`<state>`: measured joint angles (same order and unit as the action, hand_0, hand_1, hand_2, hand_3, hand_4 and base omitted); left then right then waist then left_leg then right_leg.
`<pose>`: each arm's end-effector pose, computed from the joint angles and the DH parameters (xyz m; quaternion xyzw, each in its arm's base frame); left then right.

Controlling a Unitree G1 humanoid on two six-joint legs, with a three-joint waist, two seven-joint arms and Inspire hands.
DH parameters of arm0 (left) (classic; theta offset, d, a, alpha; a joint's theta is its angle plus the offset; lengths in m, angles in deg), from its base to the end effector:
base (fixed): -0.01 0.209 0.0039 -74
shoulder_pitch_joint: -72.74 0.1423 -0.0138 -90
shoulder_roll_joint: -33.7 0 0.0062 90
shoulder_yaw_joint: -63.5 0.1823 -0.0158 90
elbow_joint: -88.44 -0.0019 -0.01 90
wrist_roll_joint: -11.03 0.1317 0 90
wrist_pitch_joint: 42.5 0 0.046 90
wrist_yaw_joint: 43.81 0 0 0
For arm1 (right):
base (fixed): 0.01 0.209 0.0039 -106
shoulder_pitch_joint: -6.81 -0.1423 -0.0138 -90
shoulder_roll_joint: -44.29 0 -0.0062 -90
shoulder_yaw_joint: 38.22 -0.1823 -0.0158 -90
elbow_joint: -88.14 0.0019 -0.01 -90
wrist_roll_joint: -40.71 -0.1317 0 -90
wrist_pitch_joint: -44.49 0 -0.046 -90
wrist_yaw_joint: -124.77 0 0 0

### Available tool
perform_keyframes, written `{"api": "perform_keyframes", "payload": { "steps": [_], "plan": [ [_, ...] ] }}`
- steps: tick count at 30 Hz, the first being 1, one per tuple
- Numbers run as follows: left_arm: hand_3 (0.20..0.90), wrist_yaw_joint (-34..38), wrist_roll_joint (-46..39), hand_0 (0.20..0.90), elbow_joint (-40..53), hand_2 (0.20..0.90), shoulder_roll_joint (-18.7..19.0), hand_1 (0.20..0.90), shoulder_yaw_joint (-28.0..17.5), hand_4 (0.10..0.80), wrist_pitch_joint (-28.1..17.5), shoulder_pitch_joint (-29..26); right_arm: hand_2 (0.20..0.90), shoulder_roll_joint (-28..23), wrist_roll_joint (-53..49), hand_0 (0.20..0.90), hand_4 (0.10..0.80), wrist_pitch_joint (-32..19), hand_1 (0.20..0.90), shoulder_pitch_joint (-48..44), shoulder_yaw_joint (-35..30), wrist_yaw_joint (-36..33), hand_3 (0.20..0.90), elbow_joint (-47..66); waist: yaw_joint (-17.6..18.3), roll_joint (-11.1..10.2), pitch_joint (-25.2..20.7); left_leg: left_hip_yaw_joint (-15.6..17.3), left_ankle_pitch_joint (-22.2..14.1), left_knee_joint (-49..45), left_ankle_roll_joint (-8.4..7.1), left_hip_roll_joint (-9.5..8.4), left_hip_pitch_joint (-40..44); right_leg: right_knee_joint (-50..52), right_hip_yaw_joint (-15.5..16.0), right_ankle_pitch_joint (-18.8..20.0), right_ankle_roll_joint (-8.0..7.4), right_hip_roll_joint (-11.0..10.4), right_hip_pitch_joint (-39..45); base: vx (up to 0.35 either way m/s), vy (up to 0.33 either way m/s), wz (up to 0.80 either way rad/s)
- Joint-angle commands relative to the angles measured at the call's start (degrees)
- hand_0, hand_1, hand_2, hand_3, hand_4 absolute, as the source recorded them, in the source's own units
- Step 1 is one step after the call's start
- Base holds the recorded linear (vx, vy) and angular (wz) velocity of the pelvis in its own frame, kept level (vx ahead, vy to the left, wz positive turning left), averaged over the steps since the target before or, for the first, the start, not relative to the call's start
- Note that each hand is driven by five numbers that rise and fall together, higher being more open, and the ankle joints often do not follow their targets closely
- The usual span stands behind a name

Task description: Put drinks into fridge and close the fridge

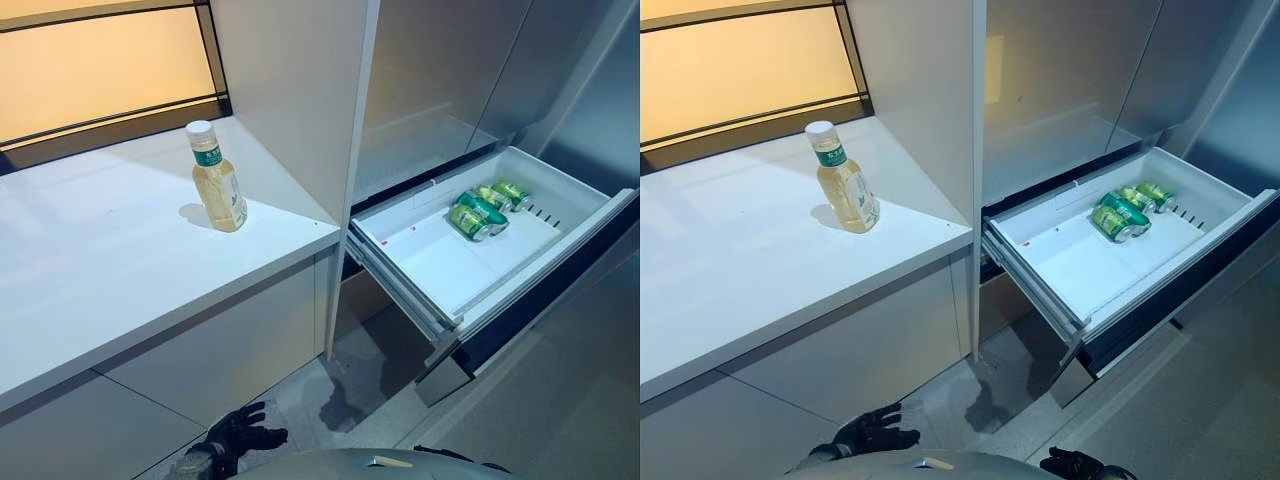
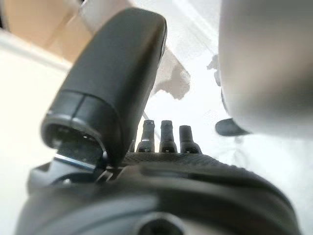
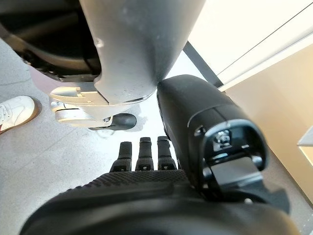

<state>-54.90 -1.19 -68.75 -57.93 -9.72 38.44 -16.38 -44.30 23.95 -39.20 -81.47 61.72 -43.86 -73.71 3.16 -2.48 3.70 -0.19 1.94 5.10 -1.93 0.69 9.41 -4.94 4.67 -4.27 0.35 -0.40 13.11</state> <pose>0.0777 0.2133 -0.1055 0.0467 0.5074 -0.0821 0.8565 0.0490 -0.2275 -0.1114 0.0339 0.6363 -0.0187 0.7705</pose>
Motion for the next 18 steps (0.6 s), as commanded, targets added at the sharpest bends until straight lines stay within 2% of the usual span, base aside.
{"api": "perform_keyframes", "payload": {
  "steps": [1, 3, 4, 7, 15, 16, 18],
  "plan": [
    [0.9, -1.87, 10.14, 0.9, 3.21, 0.9, -0.69, 0.9, 5.65, 0.8, -7.68, -4.74, 0.9, 0.85, 0.91, 0.9, 0.8, 0.78, 0.9, -2.01, 3.02, 2.86, 0.9, -0.91, -0.68, 1.72, 1.32, 2.76, -4.55, -0.31, 1.92, -1.11, -1.0, 2.22, 0.43, 3.19, -4.72, -0.82, -6.21, -0.036, 0.013, -0.06],
    [0.9, -1.73, 12.51, 0.9, 5.03, 0.9, -0.15, 0.9, 7.77, 0.8, -8.95, -5.29, 0.9, 0.66, 1.1, 0.9, 0.8, 0.8, 0.9, -2.12, 3.37, 2.99, 0.9, -0.7, -0.44, 1.85, 1.42, 2.94, -4.6, -0.2, 1.92, -1.03, -0.91, 2.27, 0.21, 3.2, -4.82, -0.74, -6.29, -0.022, 0.006, -0.09],
    [0.9, -1.41, 15.28, 0.9, 7.78, 0.9, 0.8, 0.9, 10.38, 0.8, -10.01, -6.05, 0.9, 0.33, 1.4, 0.9, 0.8, 0.88, 0.9, -2.19, 3.84, 3.26, 0.9, -0.4, -0.07, 1.98, 1.44, 3.25, -4.64, -0.1, 1.87, -0.94, -0.87, 2.29, 0.03, 3.25, -5.0, -0.71, -6.44, -0.02, 0.007, -0.14],
    [0.9, 0.0, 19.64, 0.9, 13.91, 0.9, 2.76, 0.9, 14.54, 0.8, -10.21, -7.86, 0.9, -0.3, 2.01, 0.9, 0.8, 1.05, 0.9, -2.36, 4.69, 3.79, 0.9, 0.18, 0.6, 2.21, 1.54, 3.7, -4.69, -0.1, 1.8, -0.83, -0.96, 2.46, -0.36, 3.25, -5.27, -0.68, -6.76, -0.02, 0.01, -0.09],
    [0.9, 1.68, 24.94, 0.9, 27.27, 0.9, 6.9, 0.9, 22.87, 0.8, -12.66, -13.51, 0.9, -0.85, 3.52, 0.9, 0.8, -0.18, 0.9, -1.64, 4.78, 4.18, 0.9, 0.27, 1.44, 2.93, 1.02, 3.43, -4.76, -0.1, 1.85, -1.01, -1.51, 2.18, 0.04, 3.24, -5.7, -0.94, -6.89, -0.003, 0.01, -0.03],
    [0.9, 2.38, 25.25, 0.9, 28.68, 0.9, 7.3, 0.9, 23.69, 0.8, -14.56, -13.55, 0.9, -0.64, 3.79, 0.9, 0.8, -0.35, 0.9, -1.69, 4.47, 4.11, 0.9, 0.15, 1.35, 2.95, 0.9, 3.34, -4.71, -0.1, 1.8, -1.0, -1.72, 2.13, 0.12, 3.24, -5.7, -0.92, -7.03, 0.0, 0.0, 0.0],
    [0.9, 2.67, 25.81, 0.9, 33.43, 0.9, 8.89, 0.9, 24.15, 0.8, -15.13, -13.65, 0.9, -0.53, 3.09, 0.9, 0.8, -0.54, 0.9, -1.51, 4.36, 3.44, 0.9, 0.58, 0.91, 3.12, 1.08, 2.91, -4.67, -0.1, 1.76, -1.1, -2.0, 2.05, 0.6, 3.14, -5.65, -1.03, -7.04, -0.01, 0.01, 0.02]
  ]
}}
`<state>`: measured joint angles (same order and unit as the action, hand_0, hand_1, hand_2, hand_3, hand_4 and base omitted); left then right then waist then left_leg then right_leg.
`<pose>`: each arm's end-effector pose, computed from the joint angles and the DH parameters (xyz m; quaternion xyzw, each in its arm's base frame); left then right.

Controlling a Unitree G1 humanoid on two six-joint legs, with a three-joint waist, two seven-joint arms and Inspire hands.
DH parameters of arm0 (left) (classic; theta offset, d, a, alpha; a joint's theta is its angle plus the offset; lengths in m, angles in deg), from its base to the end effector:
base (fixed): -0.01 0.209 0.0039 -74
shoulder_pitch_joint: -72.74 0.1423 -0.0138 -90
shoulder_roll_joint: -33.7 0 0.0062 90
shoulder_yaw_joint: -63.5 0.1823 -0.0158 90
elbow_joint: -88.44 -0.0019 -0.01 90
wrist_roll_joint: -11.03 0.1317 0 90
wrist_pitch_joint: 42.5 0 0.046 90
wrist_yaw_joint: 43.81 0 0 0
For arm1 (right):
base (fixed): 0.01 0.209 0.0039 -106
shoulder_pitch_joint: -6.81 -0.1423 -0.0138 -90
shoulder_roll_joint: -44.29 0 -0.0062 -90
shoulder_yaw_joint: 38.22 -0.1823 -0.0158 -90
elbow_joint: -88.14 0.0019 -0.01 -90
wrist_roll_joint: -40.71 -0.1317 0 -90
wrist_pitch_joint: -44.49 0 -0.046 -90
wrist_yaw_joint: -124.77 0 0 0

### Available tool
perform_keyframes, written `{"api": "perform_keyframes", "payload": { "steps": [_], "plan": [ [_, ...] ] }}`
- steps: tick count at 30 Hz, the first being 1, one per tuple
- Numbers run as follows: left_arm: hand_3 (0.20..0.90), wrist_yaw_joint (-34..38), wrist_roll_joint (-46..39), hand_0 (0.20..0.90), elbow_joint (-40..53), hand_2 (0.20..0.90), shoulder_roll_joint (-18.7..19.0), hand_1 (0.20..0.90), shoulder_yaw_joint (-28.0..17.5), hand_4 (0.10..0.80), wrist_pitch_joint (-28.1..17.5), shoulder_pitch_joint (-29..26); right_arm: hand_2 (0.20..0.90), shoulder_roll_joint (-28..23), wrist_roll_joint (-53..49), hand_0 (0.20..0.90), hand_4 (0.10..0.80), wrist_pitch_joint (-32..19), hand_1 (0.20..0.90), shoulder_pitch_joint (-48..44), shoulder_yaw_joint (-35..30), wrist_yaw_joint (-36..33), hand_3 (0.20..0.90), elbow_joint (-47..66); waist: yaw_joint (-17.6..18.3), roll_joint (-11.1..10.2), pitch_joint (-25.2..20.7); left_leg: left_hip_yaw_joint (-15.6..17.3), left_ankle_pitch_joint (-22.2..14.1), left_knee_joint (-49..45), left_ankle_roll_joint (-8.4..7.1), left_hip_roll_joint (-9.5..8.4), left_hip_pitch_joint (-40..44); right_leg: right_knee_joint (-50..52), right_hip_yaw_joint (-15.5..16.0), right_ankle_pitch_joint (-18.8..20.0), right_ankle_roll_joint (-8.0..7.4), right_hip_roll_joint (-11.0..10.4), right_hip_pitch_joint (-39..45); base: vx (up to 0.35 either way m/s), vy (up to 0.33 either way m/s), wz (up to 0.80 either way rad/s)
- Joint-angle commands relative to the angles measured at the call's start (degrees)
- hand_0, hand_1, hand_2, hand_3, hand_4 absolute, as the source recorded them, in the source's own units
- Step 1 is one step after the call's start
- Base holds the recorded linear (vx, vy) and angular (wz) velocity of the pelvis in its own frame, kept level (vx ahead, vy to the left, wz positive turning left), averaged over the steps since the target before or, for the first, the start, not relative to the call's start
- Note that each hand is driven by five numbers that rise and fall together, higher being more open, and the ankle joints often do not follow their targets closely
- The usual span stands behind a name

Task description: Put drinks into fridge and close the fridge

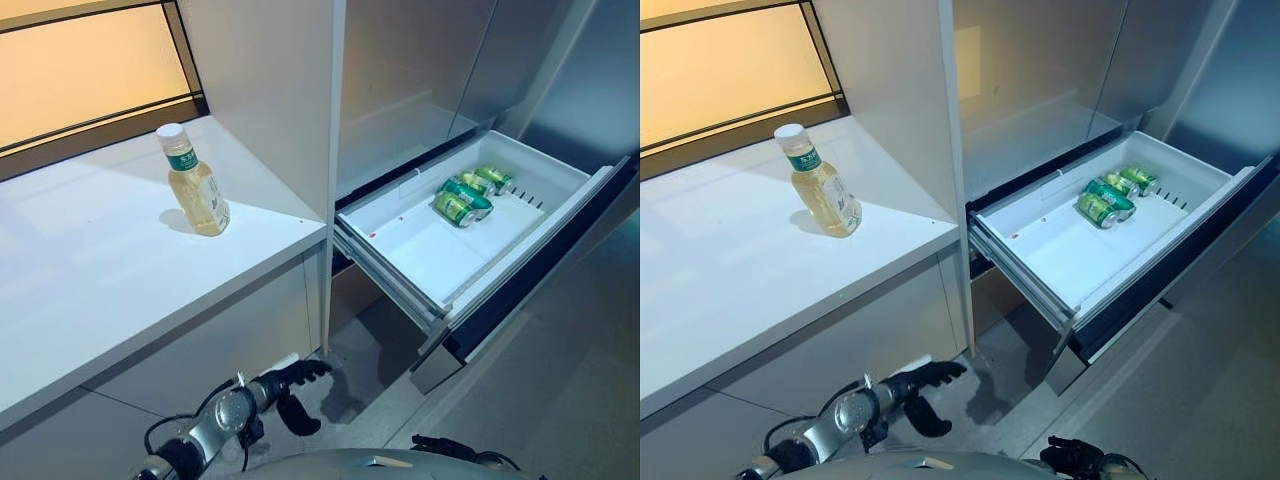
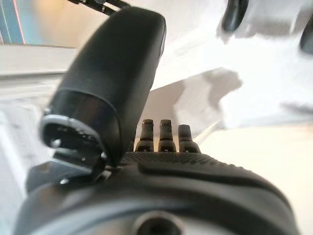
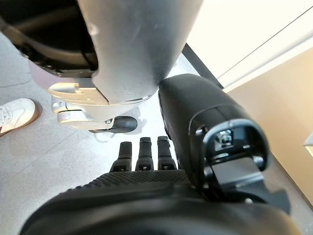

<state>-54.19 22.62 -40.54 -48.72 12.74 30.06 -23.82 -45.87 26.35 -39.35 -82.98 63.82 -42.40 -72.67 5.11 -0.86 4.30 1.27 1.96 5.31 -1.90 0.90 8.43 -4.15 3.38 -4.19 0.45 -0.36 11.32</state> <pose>0.1581 0.1678 -0.0527 0.3329 0.1967 -0.4071 0.8275 0.0616 -0.2339 -0.1075 0.0004 0.6263 0.0140 0.7795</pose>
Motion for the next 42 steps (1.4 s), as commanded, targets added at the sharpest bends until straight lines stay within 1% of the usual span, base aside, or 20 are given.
{"api": "perform_keyframes", "payload": {
  "steps": [1, 3, 6, 7, 9, 11, 12, 13, 15, 19, 20, 21, 24, 27, 29, 33, 34, 36, 39, 42],
  "plan": [
    [0.9, 1.7, 1.77, 0.9, 8.82, 0.9, 1.03, 0.9, 2.01, 0.8, -6.33, -6.08, 0.9, 1.16, 0.21, 0.9, 0.8, -0.38, 0.9, 0.25, 2.12, 1.42, 0.9, 0.14, -1.28, 1.61, 0.66, 1.05, -4.56, -0.31, 1.75, -1.42, -1.21, 1.3, 2.14, 3.06, -5.71, -1.14, -5.3, -0.029, 0.022, 0.07],
    [0.9, 0.91, 1.32, 0.9, 15.12, 0.9, 3.73, 0.9, 2.19, 0.8, -7.02, -6.27, 0.9, 1.25, -0.95, 0.9, 0.8, -0.26, 0.9, 0.73, 1.86, 0.44, 0.9, 1.38, -1.86, 1.84, 1.06, 0.25, -4.37, -0.31, 1.82, -1.62, -1.52, 1.36, 2.65, 3.03, -5.65, -1.28, -5.37, -0.038, 0.015, 0.12],
    [0.9, -2.72, -1.39, 0.9, 25.27, 0.9, 6.88, 0.9, 0.97, 0.8, -6.05, -7.07, 0.9, 1.77, -2.35, 0.9, 0.8, 0.45, 0.9, 1.25, 1.72, -1.32, 0.9, 3.02, -2.59, 2.1, 1.33, -0.93, -4.02, -0.31, 1.94, -1.93, -1.95, 1.21, 3.22, 3.22, -5.63, -1.43, -5.35, -0.033, 0.005, 0.17],
    [0.9, -3.14, -2.11, 0.9, 27.01, 0.9, 7.55, 0.9, 0.64, 0.8, -5.67, -7.19, 0.9, 1.9, -2.63, 0.9, 0.8, 0.46, 0.9, 1.29, 1.8, -1.55, 0.9, 3.12, -2.67, 2.08, 1.35, -1.11, -3.98, -0.31, 1.96, -1.97, -2.01, 1.14, 3.33, 3.26, -5.63, -1.45, -5.31, -0.018, -0.011, 0.1],
    [0.9, -6.64, -7.44, 0.9, 35.73, 0.9, 10.48, 0.9, -1.69, 0.8, -3.96, -8.01, 0.9, 2.26, -3.56, 0.9, 0.8, 0.95, 0.9, 1.51, 1.81, -2.52, 0.9, 3.83, -3.27, 2.16, 1.13, -1.8, -3.84, -0.31, 1.99, -2.07, -2.26, 0.76, 3.7, 3.52, -5.69, -1.54, -5.15, -0.008, -0.018, 0.11],
    [0.9, -7.74, -9.42, 0.9, 39.81, 0.9, 11.46, 0.9, -2.9, 0.8, -2.88, -8.37, 0.9, 2.37, -3.95, 0.9, 0.8, 0.84, 0.9, 1.79, 1.94, -2.81, 0.9, 3.95, -3.55, 2.14, 1.01, -2.04, -3.82, -0.31, 1.99, -2.08, -2.38, 0.58, 3.94, 3.57, -5.68, -1.59, -5.07, -0.006, -0.015, 0.1],
    [0.9, -8.88, -12.45, 0.9, 43.02, 0.9, 12.46, 0.9, -3.83, 0.8, -2.86, -8.55, 0.9, 2.54, -4.18, 0.9, 0.8, 0.78, 0.9, 1.86, 1.94, -3.0, 0.9, 3.93, -3.78, 2.1, 0.84, -2.28, -3.7, -0.31, 1.96, -2.07, -2.5, 0.5, 4.11, 3.69, -5.7, -1.61, -5.04, -0.005, -0.014, 0.13],
    [0.9, -9.38, -13.16, 0.9, 43.98, 0.9, 12.53, 0.9, -4.4, 0.8, -2.67, -8.54, 0.9, 2.58, -4.23, 0.9, 0.8, 0.73, 0.9, 1.93, 1.92, -3.03, 0.9, 3.95, -3.86, 2.07, 0.79, -2.36, -3.68, -0.31, 1.95, -2.08, -2.54, 0.47, 4.15, 3.71, -5.68, -1.61, -5.04, -0.008, -0.016, 0.18],
    [0.9, -11.28, -18.68, 0.9, 48.17, 0.9, 13.52, 0.9, -6.27, 0.8, -3.02, -8.7, 0.9, 2.51, -4.63, 0.9, 0.8, 0.44, 0.9, 2.12, 1.83, -3.13, 0.9, 3.95, -4.17, 2.05, 0.56, -2.73, -3.58, -0.31, 1.98, -2.16, -2.75, 0.32, 4.26, 3.79, -5.63, -1.61, -5.05, -0.012, -0.014, 0.17],
    [0.9, -13.7, -26.22, 0.9, 53.05, 0.9, 13.55, 0.9, -9.47, 0.8, -3.77, -8.72, 0.9, 2.57, -4.97, 0.9, 0.8, 0.22, 0.9, 2.29, 1.83, -3.26, 0.9, 3.95, -4.65, 1.85, 0.2, -3.14, -3.44, -0.31, 2.0, -2.22, -3.01, 0.19, 4.31, 3.95, -5.47, -1.61, -5.08, -0.01, -0.016, 0.06],
    [0.9, -13.7, -26.22, 0.9, 53.05, 0.9, 13.55, 0.9, -9.47, 0.8, -3.77, -8.72, 0.9, 2.57, -4.97, 0.9, 0.8, 0.22, 0.9, 2.29, 1.83, -3.26, 0.9, 3.95, -4.65, 1.85, 0.2, -3.14, -3.44, -0.31, 2.0, -2.22, -3.01, 0.19, 4.31, 3.95, -5.47, -1.61, -5.08, -0.008, -0.018, 0.04],
    [0.9, -14.67, -29.33, 0.9, 54.31, 0.9, 13.4, 0.9, -10.62, 0.8, -3.89, -8.91, 0.9, 2.62, -5.15, 0.9, 0.8, -0.02, 0.9, 2.44, 1.95, -3.27, 0.9, 3.92, -4.8, 1.74, 0.1, -3.23, -3.47, -0.31, 2.05, -2.25, -3.0, 0.1, 4.28, 4.02, -5.39, -1.59, -5.05, -0.006, -0.015, 0.03],
    [0.9, -14.44, -35.22, 0.9, 55.71, 0.9, 13.24, 0.9, -13.13, 0.8, -4.28, -9.22, 0.9, 2.45, -5.17, 0.9, 0.8, -0.2, 0.9, 2.36, 1.81, -2.89, 0.9, 3.66, -5.0, 1.62, 0.0, -3.49, -3.44, -0.31, 2.14, -2.32, -2.99, 0.15, 4.03, 4.06, -5.18, -1.52, -5.05, -0.007, -0.015, 0.04],
    [0.9, -14.19, -38.7, 0.9, 56.81, 0.9, 12.7, 0.9, -15.86, 0.8, -4.69, -9.29, 0.9, 2.38, -5.25, 0.9, 0.8, -0.09, 0.9, 2.54, 1.77, -2.76, 0.9, 3.82, -5.19, 1.43, -0.13, -3.6, -3.48, -0.31, 2.18, -2.36, -2.97, 0.14, 3.9, 4.05, -4.99, -1.53, -5.01, 0.0, 0.0, 0.0],
    [0.9, -13.72, -41.2, 0.9, 57.62, 0.9, 12.08, 0.9, -18.98, 0.8, -5.73, -9.48, 0.9, 2.37, -5.26, 0.9, 0.8, -0.35, 0.9, 2.7, 1.58, -2.57, 0.9, 3.41, -5.51, 1.28, -0.36, -3.8, -3.51, -0.31, 2.19, -2.42, -2.96, 0.08, 3.81, 4.03, -4.78, -1.46, -4.92, 0.0, 0.0, 0.0],
    [0.9, -11.71, -40.57, 0.9, 58.13, 0.9, 11.49, 0.9, -22.48, 0.8, -7.88, -9.97, 0.9, 2.4, -4.97, 0.9, 0.8, -1.0, 0.9, 3.0, 1.2, -2.31, 0.9, 3.0, -5.8, 1.1, -0.49, -4.13, -3.6, -0.31, 2.17, -2.46, -2.8, 0.08, 3.8, 3.95, -4.51, -1.43, -4.73, 0.003, -0.002, 0.01],
    [0.9, -9.68, -40.15, 0.9, 58.46, 0.9, 11.77, 0.9, -24.07, 0.8, -9.08, -10.73, 0.9, 2.42, -5.0, 0.9, 0.8, -1.41, 0.9, 3.1, 1.18, -2.13, 0.9, 2.64, -5.94, 0.99, -0.64, -4.29, -3.61, -0.31, 2.18, -2.5, -2.76, 0.04, 3.85, 3.97, -4.45, -1.43, -4.65, 0.014, -0.01, 0.05],
    [0.9, -8.3, -40.08, 0.9, 58.54, 0.9, 11.86, 0.9, -25.14, 0.8, -9.84, -11.34, 0.9, 2.45, -4.91, 0.9, 0.8, -1.69, 0.9, 3.16, 1.17, -2.02, 0.9, 2.42, -5.95, 0.9, -0.76, -4.36, -3.68, -0.31, 2.2, -2.55, -2.7, 0.0, 3.86, 3.9, -4.42, -1.42, -4.57, 0.021, -0.009, 0.04],
    [0.9, -4.11, -39.19, 0.9, 59.01, 0.9, 11.52, 0.9, -28.62, 0.8, -11.93, -13.23, 0.9, 2.7, -4.62, 0.9, 0.8, -2.08, 0.9, 3.23, 1.15, -1.84, 0.9, 1.66, -5.93, 0.65, -1.39, -4.59, -3.78, -0.31, 2.18, -2.66, -2.59, 0.0, 3.74, 3.72, -4.35, -1.36, -4.45, 0.027, -0.007, 0.03],
    [0.9, -2.32, -39.9, 0.9, 59.3, 0.9, 10.59, 0.9, -30.99, 0.8, -13.61, -14.41, 0.9, 2.91, -4.39, 0.9, 0.8, -2.77, 0.9, 3.3, 1.06, -1.67, 0.9, 0.67, -5.82, 0.49, -1.76, -4.79, -3.91, -0.31, 2.19, -2.71, -2.43, 0.1, 3.67, 3.53, -4.22, -1.34, -4.38, 0.031, -0.005, 0.0]
  ]
}}
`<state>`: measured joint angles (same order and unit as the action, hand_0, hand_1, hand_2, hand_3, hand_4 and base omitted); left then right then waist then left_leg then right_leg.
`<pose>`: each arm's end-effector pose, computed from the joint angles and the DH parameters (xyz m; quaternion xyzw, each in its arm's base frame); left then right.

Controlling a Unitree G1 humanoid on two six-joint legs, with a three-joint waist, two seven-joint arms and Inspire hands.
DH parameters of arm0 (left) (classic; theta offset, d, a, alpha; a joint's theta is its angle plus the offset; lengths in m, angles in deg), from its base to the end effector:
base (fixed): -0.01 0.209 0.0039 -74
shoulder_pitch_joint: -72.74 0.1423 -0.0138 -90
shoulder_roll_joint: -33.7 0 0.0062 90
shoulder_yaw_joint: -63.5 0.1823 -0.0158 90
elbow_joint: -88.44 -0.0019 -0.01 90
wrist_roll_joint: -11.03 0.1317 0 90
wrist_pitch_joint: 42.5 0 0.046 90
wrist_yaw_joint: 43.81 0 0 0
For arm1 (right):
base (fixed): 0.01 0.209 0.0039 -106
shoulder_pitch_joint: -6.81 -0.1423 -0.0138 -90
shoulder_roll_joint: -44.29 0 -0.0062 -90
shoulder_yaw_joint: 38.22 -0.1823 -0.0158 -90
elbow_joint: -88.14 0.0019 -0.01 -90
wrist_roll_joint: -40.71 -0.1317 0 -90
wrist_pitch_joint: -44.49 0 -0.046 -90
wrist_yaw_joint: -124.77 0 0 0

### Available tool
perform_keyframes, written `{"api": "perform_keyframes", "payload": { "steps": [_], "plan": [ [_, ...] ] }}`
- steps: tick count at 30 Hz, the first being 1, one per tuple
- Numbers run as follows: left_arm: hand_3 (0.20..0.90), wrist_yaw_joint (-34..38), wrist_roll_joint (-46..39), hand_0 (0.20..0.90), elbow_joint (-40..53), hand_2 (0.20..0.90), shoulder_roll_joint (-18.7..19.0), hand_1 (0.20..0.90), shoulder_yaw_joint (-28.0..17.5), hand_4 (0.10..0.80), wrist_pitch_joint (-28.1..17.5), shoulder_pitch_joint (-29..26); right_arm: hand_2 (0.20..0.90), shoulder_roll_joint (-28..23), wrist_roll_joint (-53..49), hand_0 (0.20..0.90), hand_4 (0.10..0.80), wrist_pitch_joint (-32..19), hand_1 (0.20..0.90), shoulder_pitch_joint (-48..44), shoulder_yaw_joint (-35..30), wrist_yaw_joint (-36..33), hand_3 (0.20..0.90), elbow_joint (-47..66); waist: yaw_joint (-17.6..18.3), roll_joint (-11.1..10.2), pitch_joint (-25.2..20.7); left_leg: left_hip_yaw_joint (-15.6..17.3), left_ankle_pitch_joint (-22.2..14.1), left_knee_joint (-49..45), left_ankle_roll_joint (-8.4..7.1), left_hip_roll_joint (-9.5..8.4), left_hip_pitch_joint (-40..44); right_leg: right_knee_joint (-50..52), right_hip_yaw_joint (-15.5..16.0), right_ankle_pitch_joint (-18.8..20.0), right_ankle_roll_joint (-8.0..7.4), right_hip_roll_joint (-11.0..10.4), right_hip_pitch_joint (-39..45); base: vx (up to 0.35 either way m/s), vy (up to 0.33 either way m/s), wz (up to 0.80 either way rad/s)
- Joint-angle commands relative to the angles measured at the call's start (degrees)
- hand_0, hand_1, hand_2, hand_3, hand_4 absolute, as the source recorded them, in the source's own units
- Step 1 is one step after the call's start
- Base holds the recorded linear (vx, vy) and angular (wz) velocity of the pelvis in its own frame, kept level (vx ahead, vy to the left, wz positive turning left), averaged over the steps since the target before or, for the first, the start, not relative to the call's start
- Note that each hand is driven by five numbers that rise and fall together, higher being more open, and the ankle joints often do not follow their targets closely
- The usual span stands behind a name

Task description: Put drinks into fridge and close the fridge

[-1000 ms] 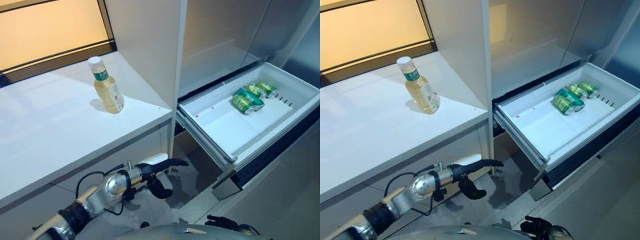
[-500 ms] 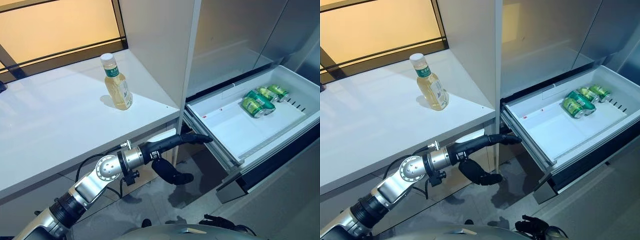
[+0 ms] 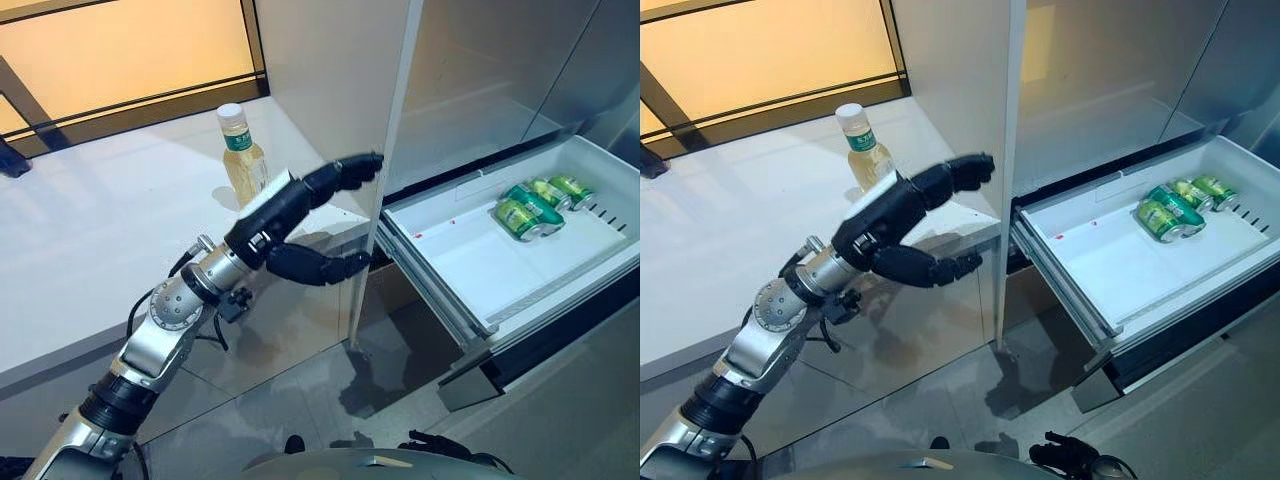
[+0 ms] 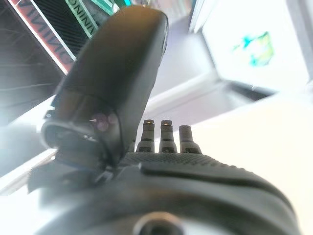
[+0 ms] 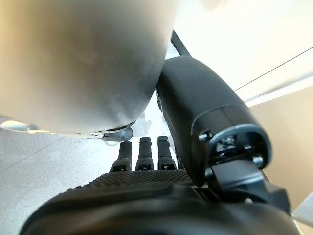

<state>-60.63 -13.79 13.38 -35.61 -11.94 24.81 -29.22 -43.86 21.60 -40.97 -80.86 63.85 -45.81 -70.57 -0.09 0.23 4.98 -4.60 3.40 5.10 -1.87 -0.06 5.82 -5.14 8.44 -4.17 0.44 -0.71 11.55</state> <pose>0.2096 0.1835 0.1499 0.1092 -0.3213 -0.3406 0.8768 0.0554 -0.2204 -0.1110 0.0313 0.6098 -0.0174 0.7917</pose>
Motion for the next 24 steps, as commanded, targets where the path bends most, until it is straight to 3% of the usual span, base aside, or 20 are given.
{"api": "perform_keyframes", "payload": {
  "steps": [1, 4, 7, 9, 16, 19, 24],
  "plan": [
    [0.9, 4.47, -3.41, 0.9, 5.41, 0.9, -2.59, 0.9, -6.47, 0.8, -8.69, -9.05, 0.9, 0.9, 0.35, 0.9, 0.8, -1.2, 0.9, 1.18, 1.03, 1.75, 0.9, -1.49, -0.61, -0.6, -2.45, 1.07, -5.36, -0.1, 2.16, -1.74, 0.2, 1.1, -1.39, 3.5, -4.2, -0.98, -4.6, 0.034, -0.006, 0.0],
    [0.9, 8.19, -4.56, 0.9, 5.97, 0.9, -3.87, 0.9, -9.35, 0.8, -11.82, -9.99, 0.9, 1.35, 0.42, 0.9, 0.8, -1.68, 0.9, 1.45, 1.22, 1.54, 0.9, -1.92, -0.5, -0.8, -2.77, 0.73, -5.6, -0.1, 2.14, -1.85, 0.48, 1.04, -1.63, 3.26, -4.04, -0.85, -4.33, 0.027, -0.008, 0.0],
    [0.9, 15.07, 1.03, 0.9, 5.42, 0.9, -4.73, 0.9, -11.98, 0.8, -12.41, -9.95, 0.9, 1.5, 0.91, 0.9, 0.8, -1.23, 0.9, 1.74, 1.24, 1.46, 0.9, -1.43, -0.33, -0.94, -3.13, 0.63, -5.8, -0.1, 2.05, -1.85, 0.61, 1.11, -1.82, 3.0, -3.91, -0.73, -4.23, 0.034, -0.013, -0.02],
    [0.9, 22.36, 6.34, 0.9, 3.64, 0.9, -4.21, 0.9, -13.6, 0.8, -10.99, -9.7, 0.9, 1.62, 1.36, 0.9, 0.8, -0.89, 0.9, 2.02, 1.15, 1.34, 0.9, -0.95, -0.19, -0.97, -3.29, 0.51, -5.91, -0.1, 2.03, -1.92, 0.79, 1.05, -2.0, 2.88, -3.84, -0.65, -4.07, 0.017, -0.006, -0.01],
    [0.9, 35.95, 15.17, 0.9, -3.41, 0.9, -1.84, 0.9, -18.11, 0.8, -5.51, -6.62, 0.9, 1.51, 1.98, 0.9, 0.8, -0.47, 0.9, 2.36, 0.18, 1.37, 0.9, -1.0, -0.37, -0.77, -3.73, 0.63, -5.34, -0.1, 1.99, -1.93, 0.83, 1.13, -2.07, 3.12, -3.67, -0.61, -4.13, 0.008, 0.0, 0.0],
    [0.9, 39.61, 17.59, 0.9, -5.81, 0.9, -1.39, 0.9, -19.64, 0.8, -3.49, -5.01, 0.9, 1.43, 2.02, 0.9, 0.8, 0.03, 0.9, 2.36, -0.26, 1.21, 0.9, -0.78, -0.54, -0.7, -3.89, 0.53, -5.29, -0.1, 1.97, -1.93, 0.82, 1.2, -2.12, 3.02, -3.61, -0.58, -4.17, 0.0, 0.0, 0.0],
    [0.9, 39.21, 15.84, 0.9, -8.13, 0.9, -1.61, 0.9, -20.68, 0.8, 2.12, -3.45, 0.9, 1.14, 2.35, 0.9, 0.8, 0.83, 0.9, 2.14, -0.85, 1.32, 0.9, -0.4, -0.65, -0.6, -3.78, 0.51, -5.25, -0.1, 1.96, -1.88, 0.93, 1.24, -2.14, 2.91, -3.53, -0.55, -4.06, 0.0, 0.0, 0.0]
  ]
}}
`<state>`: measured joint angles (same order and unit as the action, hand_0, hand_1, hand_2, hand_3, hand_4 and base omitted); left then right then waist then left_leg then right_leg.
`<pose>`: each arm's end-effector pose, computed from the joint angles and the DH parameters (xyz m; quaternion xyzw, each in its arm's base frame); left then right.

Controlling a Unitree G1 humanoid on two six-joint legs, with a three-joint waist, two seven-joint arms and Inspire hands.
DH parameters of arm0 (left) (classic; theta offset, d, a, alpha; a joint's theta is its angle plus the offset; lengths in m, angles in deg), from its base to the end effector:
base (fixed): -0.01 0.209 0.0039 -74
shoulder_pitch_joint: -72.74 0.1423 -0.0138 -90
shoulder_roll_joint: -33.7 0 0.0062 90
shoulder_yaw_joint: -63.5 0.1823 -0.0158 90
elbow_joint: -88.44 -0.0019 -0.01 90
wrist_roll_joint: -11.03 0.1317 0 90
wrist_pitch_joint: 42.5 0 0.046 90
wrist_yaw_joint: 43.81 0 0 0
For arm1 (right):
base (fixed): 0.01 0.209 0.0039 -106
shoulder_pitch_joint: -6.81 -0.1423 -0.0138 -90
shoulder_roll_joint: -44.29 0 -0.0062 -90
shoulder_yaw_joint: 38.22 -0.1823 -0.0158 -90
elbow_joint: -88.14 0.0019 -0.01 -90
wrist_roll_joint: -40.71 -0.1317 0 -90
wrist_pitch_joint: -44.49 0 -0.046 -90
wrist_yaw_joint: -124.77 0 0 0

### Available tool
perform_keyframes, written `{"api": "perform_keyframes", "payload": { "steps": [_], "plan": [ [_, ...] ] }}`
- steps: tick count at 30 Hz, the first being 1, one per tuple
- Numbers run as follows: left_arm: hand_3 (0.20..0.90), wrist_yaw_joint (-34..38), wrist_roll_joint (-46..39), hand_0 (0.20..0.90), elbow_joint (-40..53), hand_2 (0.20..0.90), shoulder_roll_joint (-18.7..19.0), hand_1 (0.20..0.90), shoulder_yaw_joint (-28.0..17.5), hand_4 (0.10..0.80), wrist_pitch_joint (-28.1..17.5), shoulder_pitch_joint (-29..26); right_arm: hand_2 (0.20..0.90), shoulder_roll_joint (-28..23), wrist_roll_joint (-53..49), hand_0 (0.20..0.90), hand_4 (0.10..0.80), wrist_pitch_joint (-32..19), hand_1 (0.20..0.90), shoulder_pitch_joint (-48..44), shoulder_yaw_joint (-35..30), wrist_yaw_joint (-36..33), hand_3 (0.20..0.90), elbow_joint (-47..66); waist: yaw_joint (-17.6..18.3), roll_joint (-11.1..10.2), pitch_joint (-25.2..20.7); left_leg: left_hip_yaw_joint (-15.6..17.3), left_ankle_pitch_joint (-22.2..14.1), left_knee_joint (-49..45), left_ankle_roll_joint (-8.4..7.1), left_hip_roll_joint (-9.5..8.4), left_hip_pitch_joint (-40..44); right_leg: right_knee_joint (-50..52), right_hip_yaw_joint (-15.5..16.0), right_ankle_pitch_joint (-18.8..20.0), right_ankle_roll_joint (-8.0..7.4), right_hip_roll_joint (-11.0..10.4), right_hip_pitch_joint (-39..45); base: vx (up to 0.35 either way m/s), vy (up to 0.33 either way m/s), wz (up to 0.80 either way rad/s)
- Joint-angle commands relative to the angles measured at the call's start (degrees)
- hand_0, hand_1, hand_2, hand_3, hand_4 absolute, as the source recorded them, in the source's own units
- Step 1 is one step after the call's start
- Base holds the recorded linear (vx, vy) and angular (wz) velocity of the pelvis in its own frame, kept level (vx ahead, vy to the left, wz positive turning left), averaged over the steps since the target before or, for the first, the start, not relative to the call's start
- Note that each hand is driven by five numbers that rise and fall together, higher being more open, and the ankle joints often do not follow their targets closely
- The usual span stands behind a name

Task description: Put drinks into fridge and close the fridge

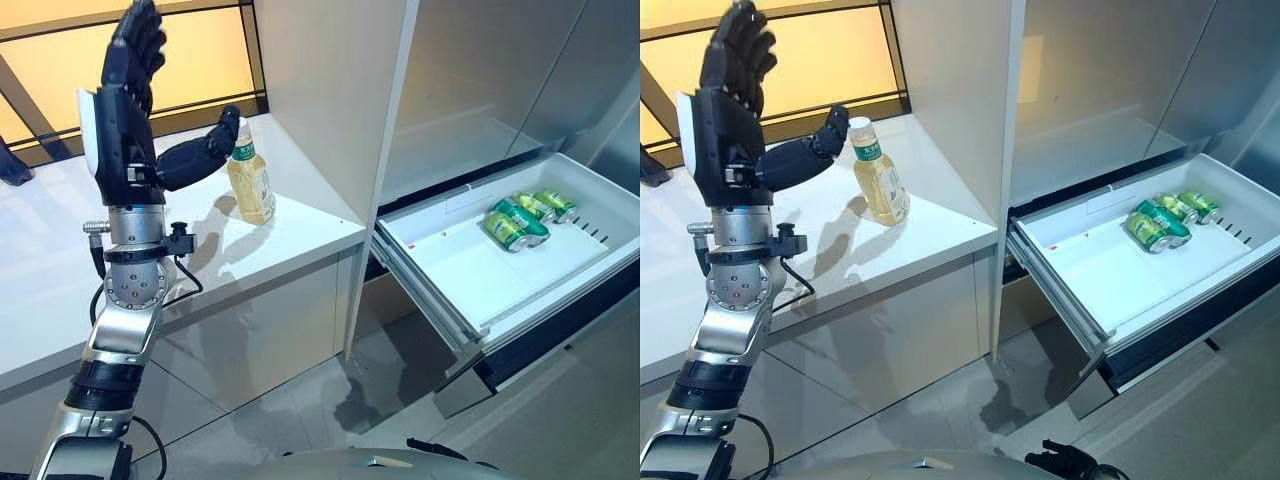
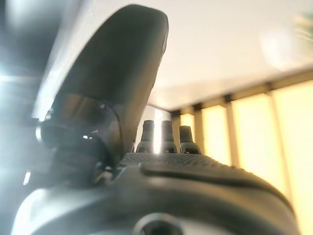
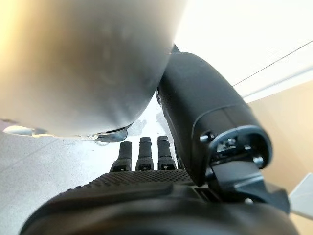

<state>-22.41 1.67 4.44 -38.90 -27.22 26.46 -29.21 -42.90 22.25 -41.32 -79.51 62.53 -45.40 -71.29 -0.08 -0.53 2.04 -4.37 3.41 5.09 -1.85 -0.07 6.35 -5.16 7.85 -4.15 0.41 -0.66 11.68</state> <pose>0.2218 0.2267 0.1514 0.1354 -0.3596 0.1142 0.9161 0.0451 -0.2170 -0.1134 0.0432 0.6191 -0.0205 0.7838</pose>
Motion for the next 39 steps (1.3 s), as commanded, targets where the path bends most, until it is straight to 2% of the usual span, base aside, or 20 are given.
{"api": "perform_keyframes", "payload": {
  "steps": [1, 8, 18, 27, 33, 39],
  "plan": [
    [0.9, 0.74, -0.4, 0.9, 0.03, 0.9, 1.58, 0.9, -5.27, 0.8, 1.52, -3.19, 0.9, 0.06, 1.87, 0.9, 0.8, 1.41, 0.9, 0.68, 0.34, 0.99, 0.9, 0.38, -0.67, 0.2, -0.75, 0.31, -5.26, -0.1, 1.92, -1.86, 0.52, 1.28, -1.53, 2.89, -3.53, -0.61, -4.13, 0.046, 0.003, -0.01],
    [0.9, -1.7, -2.84, 0.9, -4.04, 0.9, 1.24, 0.9, -3.53, 0.8, 9.89, -3.19, 0.9, -0.19, 2.27, 0.9, 0.8, 2.56, 0.9, 0.06, 0.29, 0.9, 0.9, 0.57, -0.47, 0.54, -0.77, 0.4, -5.84, -0.21, 1.93, -1.86, 1.13, 1.24, -1.61, 2.45, -3.65, -0.55, -3.55, 0.021, 0.002, 0.0],
    [0.9, -6.34, -10.09, 0.9, -8.56, 0.9, 0.88, 0.9, -1.49, 0.8, 16.95, -5.34, 0.9, -0.32, 2.54, 0.9, 0.8, 3.38, 0.9, -0.53, 0.57, 0.61, 0.9, 0.4, 0.11, 0.98, -0.96, 0.92, -5.71, -0.25, 1.93, -1.85, 1.18, 1.23, -1.84, 2.73, -3.93, -0.58, -3.74, 0.0, 0.0, 0.0],
    [0.9, -10.38, -17.66, 0.9, -12.08, 0.9, 0.78, 0.9, 0.31, 0.8, 19.95, -6.76, 0.9, -0.7, 2.94, 0.9, 0.8, 4.3, 0.9, -0.74, 0.92, 0.64, 0.9, 0.94, 0.74, 1.29, -0.85, 1.52, -5.71, -0.34, 1.97, -1.84, 1.33, 1.3, -2.14, 2.84, -4.06, -0.59, -3.82, 0.005, 0.001, -0.02],
    [0.9, -13.11, -24.74, 0.9, -12.22, 0.9, -0.56, 0.9, 0.99, 0.8, 21.61, -8.29, 0.9, -0.88, 2.95, 0.9, 0.8, 4.66, 0.9, -1.04, 1.4, 0.52, 0.9, 0.96, 1.06, 1.35, -0.87, 1.79, -5.75, -0.37, 1.98, -1.8, 1.45, 1.33, -2.24, 2.88, -4.11, -0.62, -3.84, 0.002, 0.001, -0.01],
    [0.9, -12.71, -28.12, 0.9, -12.96, 0.9, -1.59, 0.9, 1.4, 0.8, 21.8, -9.86, 0.9, -0.98, 2.99, 0.9, 0.8, 5.2, 0.9, -1.3, 1.9, 0.52, 0.9, 1.16, 1.45, 1.33, -0.95, 2.1, -5.76, -0.39, 1.9, -1.76, 1.62, 1.38, -2.3, 2.91, -4.13, -0.62, -3.78, 0.003, 0.001, -0.01]
  ]
}}
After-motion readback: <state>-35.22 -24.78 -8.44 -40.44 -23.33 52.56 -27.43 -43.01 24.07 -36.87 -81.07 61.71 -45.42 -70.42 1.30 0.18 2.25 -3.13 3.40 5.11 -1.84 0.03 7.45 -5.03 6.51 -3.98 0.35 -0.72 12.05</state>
